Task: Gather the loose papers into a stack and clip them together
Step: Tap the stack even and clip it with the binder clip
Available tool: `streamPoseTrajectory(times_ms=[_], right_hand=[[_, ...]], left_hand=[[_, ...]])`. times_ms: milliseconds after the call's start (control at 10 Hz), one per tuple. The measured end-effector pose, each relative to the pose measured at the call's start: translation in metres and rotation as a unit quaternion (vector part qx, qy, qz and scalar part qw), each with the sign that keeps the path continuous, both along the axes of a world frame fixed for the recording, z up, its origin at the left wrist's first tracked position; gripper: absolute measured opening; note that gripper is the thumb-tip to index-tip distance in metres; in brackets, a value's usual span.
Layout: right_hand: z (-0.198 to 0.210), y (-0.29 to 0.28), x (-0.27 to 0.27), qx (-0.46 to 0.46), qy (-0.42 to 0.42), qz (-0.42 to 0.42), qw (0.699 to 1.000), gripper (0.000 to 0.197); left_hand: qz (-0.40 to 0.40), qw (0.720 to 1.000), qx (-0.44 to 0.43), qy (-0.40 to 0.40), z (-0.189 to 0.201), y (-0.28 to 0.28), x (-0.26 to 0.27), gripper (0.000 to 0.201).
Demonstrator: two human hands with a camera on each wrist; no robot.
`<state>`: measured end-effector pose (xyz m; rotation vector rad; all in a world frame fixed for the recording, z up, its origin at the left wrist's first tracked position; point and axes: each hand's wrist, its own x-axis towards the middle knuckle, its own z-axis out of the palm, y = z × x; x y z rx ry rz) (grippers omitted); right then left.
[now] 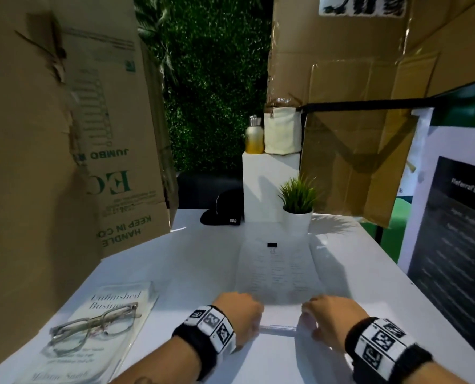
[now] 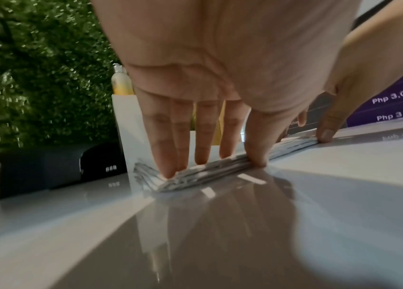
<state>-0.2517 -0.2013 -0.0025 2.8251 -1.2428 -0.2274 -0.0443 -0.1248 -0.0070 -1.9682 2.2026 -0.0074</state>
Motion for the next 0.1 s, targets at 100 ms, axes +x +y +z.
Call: streamPoseTrajectory(times_ms=[100], right_hand=[[0.0003,-0.0037,-0.0033,0.014,-0.027,-0.010,0.999,0.040]], left_hand=[[-0.010,0.999,-0.032,0.007,0.0028,0.0049,-0.0004,0.021]])
